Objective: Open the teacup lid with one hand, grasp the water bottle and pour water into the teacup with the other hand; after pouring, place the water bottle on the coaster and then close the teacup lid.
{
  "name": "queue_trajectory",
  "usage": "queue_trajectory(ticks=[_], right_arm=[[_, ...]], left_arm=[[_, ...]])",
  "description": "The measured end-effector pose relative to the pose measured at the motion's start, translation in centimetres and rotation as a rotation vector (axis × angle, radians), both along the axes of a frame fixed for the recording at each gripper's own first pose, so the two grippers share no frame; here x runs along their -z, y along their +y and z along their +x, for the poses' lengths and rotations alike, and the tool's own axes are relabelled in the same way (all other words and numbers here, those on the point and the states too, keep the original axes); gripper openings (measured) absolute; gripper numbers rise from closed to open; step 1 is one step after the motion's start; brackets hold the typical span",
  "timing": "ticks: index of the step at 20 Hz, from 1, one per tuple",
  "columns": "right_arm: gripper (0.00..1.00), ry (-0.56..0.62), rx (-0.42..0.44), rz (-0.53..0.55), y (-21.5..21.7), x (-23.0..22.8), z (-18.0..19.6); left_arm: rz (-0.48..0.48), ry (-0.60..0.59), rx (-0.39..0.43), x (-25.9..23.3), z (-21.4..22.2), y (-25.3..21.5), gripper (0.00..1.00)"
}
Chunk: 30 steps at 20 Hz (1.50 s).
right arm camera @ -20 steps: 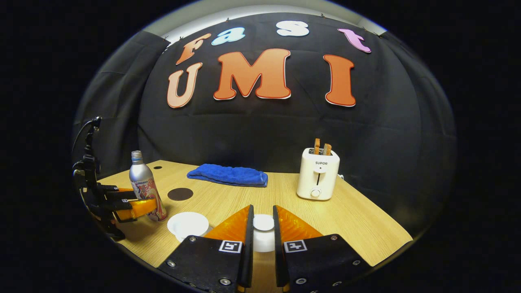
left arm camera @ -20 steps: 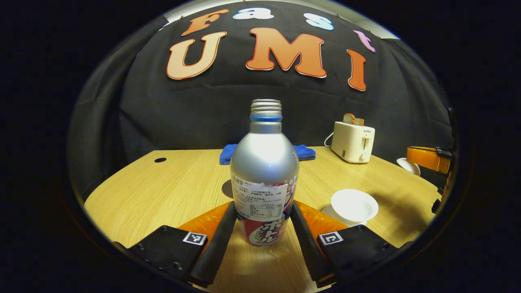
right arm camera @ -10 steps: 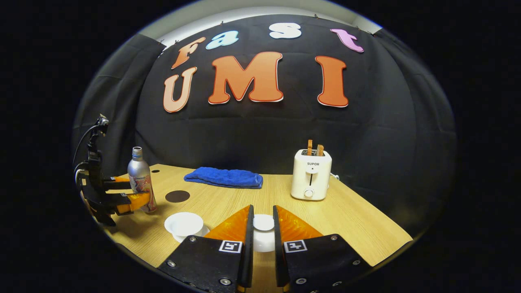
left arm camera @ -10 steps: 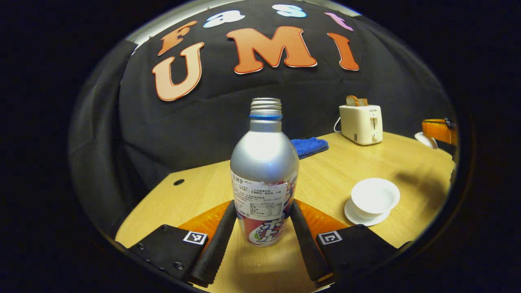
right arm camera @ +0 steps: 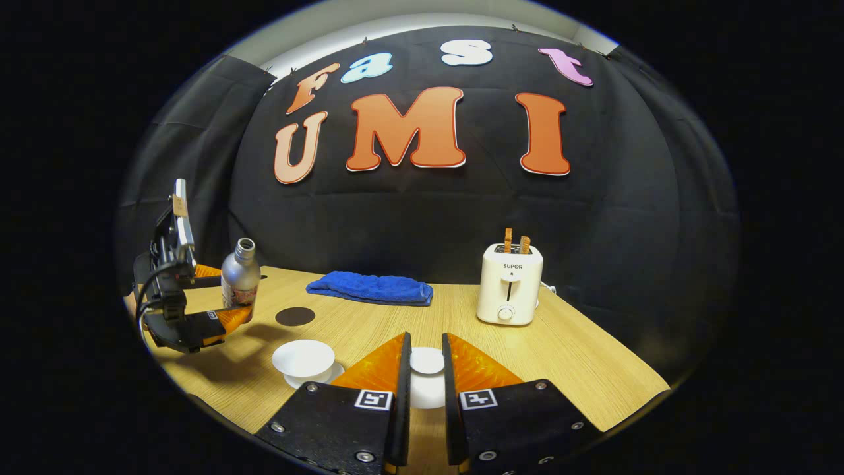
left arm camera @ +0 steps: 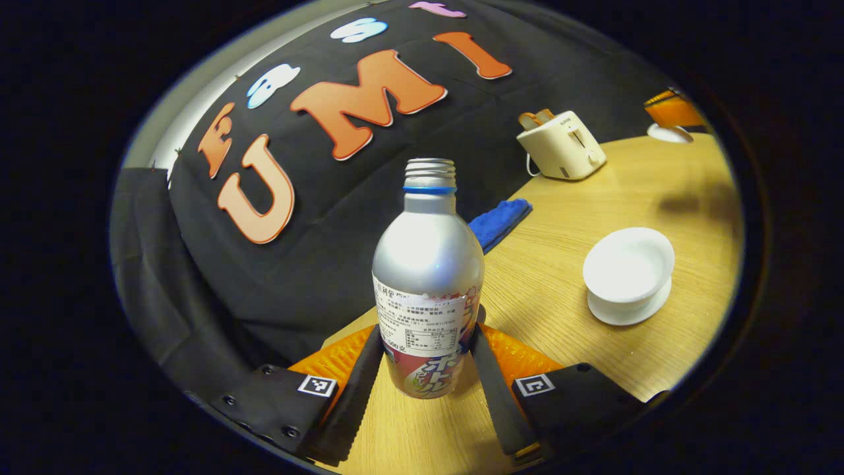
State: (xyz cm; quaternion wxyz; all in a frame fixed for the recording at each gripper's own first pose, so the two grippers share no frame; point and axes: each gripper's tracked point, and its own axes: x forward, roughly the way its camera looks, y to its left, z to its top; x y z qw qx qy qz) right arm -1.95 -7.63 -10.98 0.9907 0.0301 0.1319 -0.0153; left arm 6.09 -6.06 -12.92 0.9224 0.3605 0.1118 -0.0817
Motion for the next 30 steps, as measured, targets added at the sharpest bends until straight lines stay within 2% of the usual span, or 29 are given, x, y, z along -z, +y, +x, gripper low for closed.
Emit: queue_trajectory(ticks=[1,2,3,7,8,9,13,14,15,17,20,21,22,24,25,27,28,30], right_arm=[[0.23,-0.001,0.001,-0.001,-0.1,0.0,-0.1],[0.23,-0.003,0.002,-0.002,-0.4,0.0,-0.2],[0.23,-0.004,0.004,-0.002,-0.6,0.0,-0.2],[0.23,-0.012,0.003,0.013,-1.1,0.1,-0.4],[0.23,-0.012,0.001,0.019,-1.1,0.3,-0.4],[0.23,-0.008,0.000,0.020,-1.2,0.5,-0.4],[0.23,-0.012,-0.007,0.017,-1.4,0.6,-0.4],[0.23,-0.015,-0.009,0.019,-1.5,0.8,-0.5],[0.23,-0.012,-0.010,0.019,-1.6,1.0,-0.4],[0.23,-0.009,-0.011,0.019,-1.8,1.2,-0.5],[0.23,0.004,-0.023,0.035,-1.7,1.6,-0.9],[0.23,0.004,-0.023,0.033,-1.8,1.7,-1.0],[0.23,0.003,-0.020,0.026,-2.2,1.7,-1.0],[0.23,0.005,-0.019,0.023,-2.3,1.7,-1.2],[0.23,0.005,-0.019,0.025,-2.3,1.6,-1.2],[0.23,0.004,-0.019,0.022,-2.4,1.7,-1.3],[0.23,0.004,-0.019,0.021,-2.5,1.8,-1.3],[0.23,0.004,-0.020,0.022,-2.5,1.7,-1.4]], left_arm=[[0.039,-0.004,0.007,0.0,0.0,-0.1,0.80],[0.071,-0.007,0.015,0.1,0.1,-0.1,0.83],[0.099,-0.002,0.019,0.2,0.3,-0.1,0.80],[0.225,-0.006,0.063,0.3,0.4,0.0,0.80],[0.263,-0.009,0.071,0.3,0.5,0.0,0.83],[0.304,-0.014,0.082,0.4,0.6,0.2,0.80],[0.449,-0.043,0.125,0.2,1.1,0.1,0.80],[0.483,-0.051,0.129,0.2,1.2,0.1,0.83],[0.513,-0.051,0.134,0.2,1.3,0.1,0.80],[0.559,-0.056,0.153,0.1,1.3,0.0,0.80],[0.630,-0.053,0.181,-0.2,1.6,0.1,0.87],[0.653,-0.054,0.188,-0.5,1.4,0.1,0.80],[0.677,-0.060,0.198,-0.7,1.4,0.0,0.83],[0.726,-0.071,0.215,-1.1,1.4,-0.2,0.80],[0.750,-0.080,0.221,-1.3,1.4,-0.3,0.83],[0.786,-0.096,0.234,-1.7,1.2,-0.7,0.83],[0.800,-0.105,0.239,-2.0,1.1,-0.8,0.80],[0.828,-0.125,0.250,-2.4,0.9,-1.2,0.83]])
